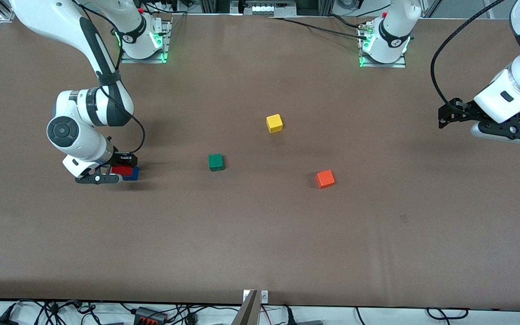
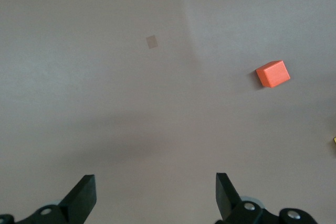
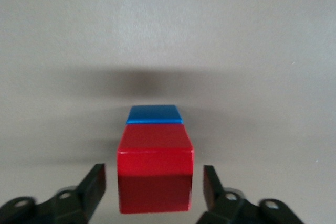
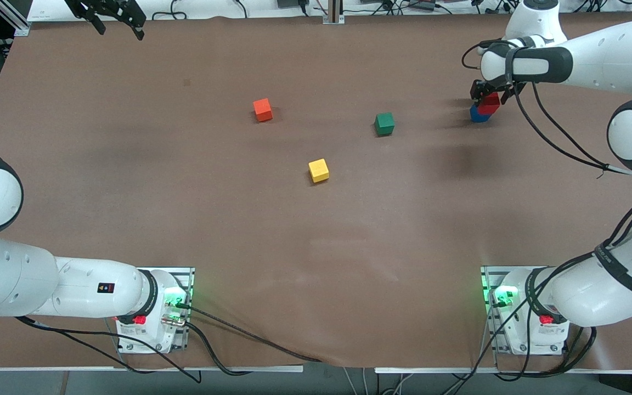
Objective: Pass red block to right arm, stack on blue
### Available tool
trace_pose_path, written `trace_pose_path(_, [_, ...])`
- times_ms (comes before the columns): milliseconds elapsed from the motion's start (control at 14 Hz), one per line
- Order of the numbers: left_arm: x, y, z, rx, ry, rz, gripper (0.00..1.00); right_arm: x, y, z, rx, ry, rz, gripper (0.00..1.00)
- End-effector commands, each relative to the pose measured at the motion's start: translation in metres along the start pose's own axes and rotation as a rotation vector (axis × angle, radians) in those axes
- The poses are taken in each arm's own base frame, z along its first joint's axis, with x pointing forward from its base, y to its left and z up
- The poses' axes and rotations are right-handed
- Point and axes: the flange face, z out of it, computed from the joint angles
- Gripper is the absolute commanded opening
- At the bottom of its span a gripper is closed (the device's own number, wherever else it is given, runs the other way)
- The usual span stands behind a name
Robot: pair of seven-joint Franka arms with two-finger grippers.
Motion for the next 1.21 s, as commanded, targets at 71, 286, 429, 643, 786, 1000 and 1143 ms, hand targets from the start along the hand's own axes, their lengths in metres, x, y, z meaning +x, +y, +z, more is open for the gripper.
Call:
trace_pose_path(71, [0.003,0.001,-0.004,-0.005,0.01,-0.01,1.0,0.011,0.007,-0.058,0.016,-0.033,0.021,1.0])
trace_pose_path(286, [0.003,0.001,-0.004,-0.003,0.01,-0.009,1.0,0.026,0.015,-0.128,0.012,-0.073,0.03,1.0])
trace_pose_path(429, [0.004,0.001,-0.004,-0.003,0.012,-0.009,1.0,0.032,0.021,-0.176,0.008,-0.087,0.039,1.0])
trace_pose_path(643, [0.005,0.0,-0.002,-0.003,0.012,-0.01,1.0,0.039,0.034,-0.232,0.007,-0.031,0.045,1.0])
trace_pose_path(786, [0.006,0.001,-0.003,-0.003,0.016,-0.007,1.0,0.041,0.038,-0.26,0.007,0.016,0.052,1.0])
trace_pose_path(1000, [0.006,0.0,-0.003,-0.003,0.016,-0.009,1.0,0.04,0.045,-0.28,0.011,0.039,0.065,1.0])
trace_pose_path(1143, [0.006,0.002,-0.003,-0.003,0.017,-0.006,1.0,0.035,0.06,-0.291,0.015,0.051,0.096,1.0])
